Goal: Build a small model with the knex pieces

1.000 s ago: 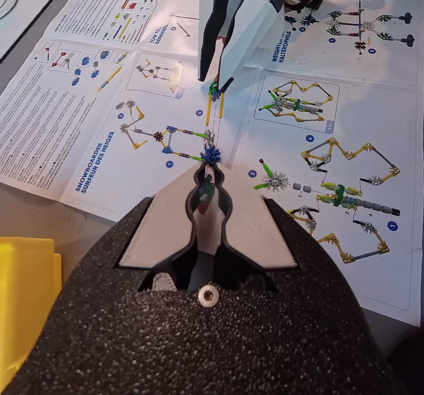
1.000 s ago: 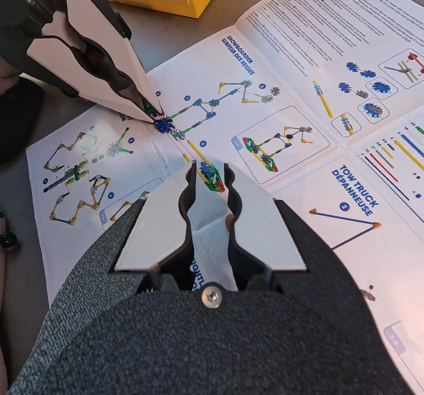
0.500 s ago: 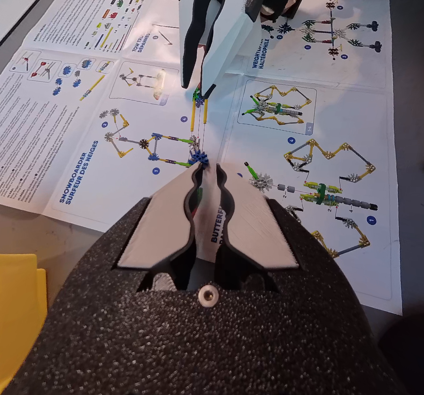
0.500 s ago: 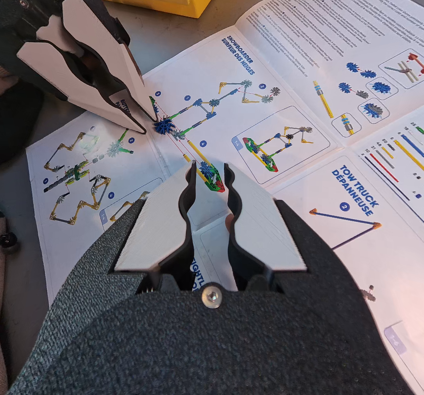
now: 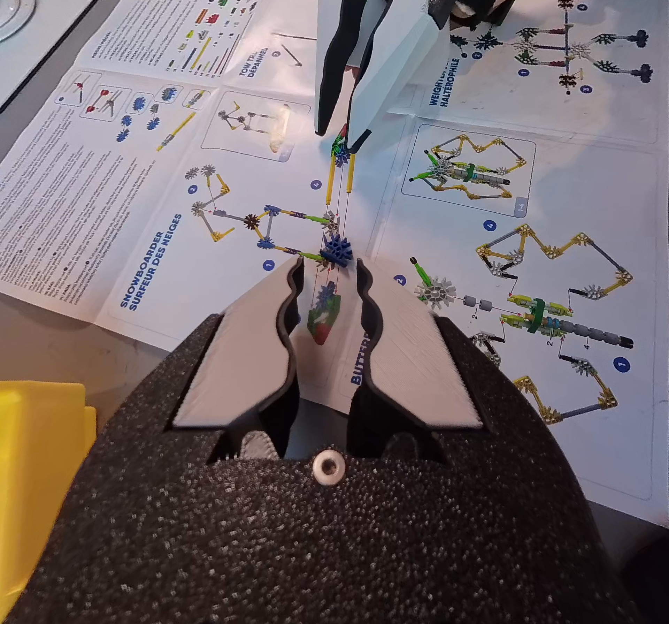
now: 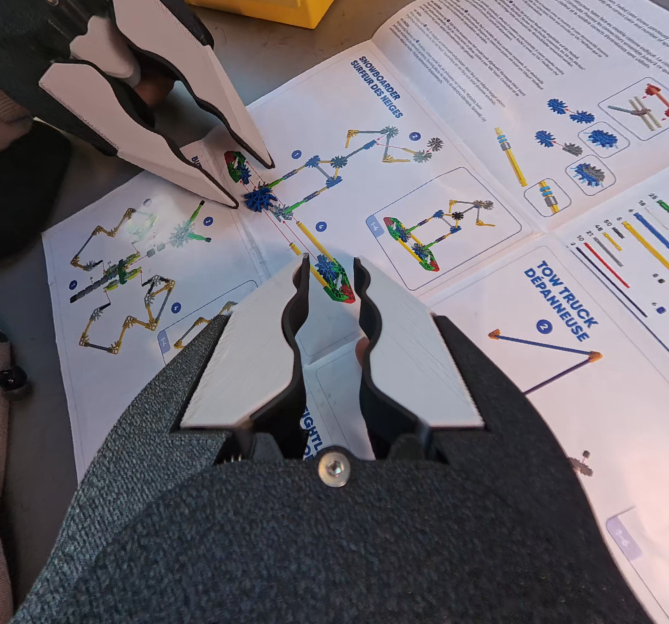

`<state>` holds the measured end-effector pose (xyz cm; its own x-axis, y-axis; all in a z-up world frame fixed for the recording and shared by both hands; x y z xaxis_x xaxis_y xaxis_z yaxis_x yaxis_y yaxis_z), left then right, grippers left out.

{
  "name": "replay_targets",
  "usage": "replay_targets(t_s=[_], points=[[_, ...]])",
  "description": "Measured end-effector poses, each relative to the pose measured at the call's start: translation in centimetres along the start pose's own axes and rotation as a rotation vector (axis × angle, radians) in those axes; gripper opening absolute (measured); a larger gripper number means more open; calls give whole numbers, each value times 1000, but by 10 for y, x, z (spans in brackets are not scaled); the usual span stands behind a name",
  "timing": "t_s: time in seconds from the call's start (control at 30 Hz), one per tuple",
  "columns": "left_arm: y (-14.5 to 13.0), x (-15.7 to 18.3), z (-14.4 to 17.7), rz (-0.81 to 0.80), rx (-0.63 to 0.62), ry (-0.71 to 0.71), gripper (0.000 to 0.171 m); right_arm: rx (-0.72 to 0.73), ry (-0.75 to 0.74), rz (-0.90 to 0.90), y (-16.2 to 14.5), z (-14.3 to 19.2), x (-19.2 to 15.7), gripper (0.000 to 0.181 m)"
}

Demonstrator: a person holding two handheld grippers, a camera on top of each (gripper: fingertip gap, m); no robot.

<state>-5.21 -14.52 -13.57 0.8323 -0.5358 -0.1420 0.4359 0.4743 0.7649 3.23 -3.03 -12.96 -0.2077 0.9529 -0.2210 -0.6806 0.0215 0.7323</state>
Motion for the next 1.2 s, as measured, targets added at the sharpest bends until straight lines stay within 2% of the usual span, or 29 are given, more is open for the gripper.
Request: replay_targets(t_s=[0.23,0.77,1.2], points=[[0,5,0,-12,0,-38,23,0,1,-2,0,0,0,23],[-1,1,-1,-24,-3,-23,24,-4,4,6,-1,1,-3,23],[-3,7,7,-19,14,-105,19,-4,8,6,-1,1,-4,23]])
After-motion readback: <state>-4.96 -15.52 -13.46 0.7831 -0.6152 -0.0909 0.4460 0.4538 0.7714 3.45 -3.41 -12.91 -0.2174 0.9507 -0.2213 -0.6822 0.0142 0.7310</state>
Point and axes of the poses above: each gripper's, where its closed fingertips meet, z back along the fingers, y out of its top, x = y × z across the jaws, the point moved 5 cm from there along z, back along the fingers, and after that the axes turned 3 degrees about -z, right-handed, at the moved point
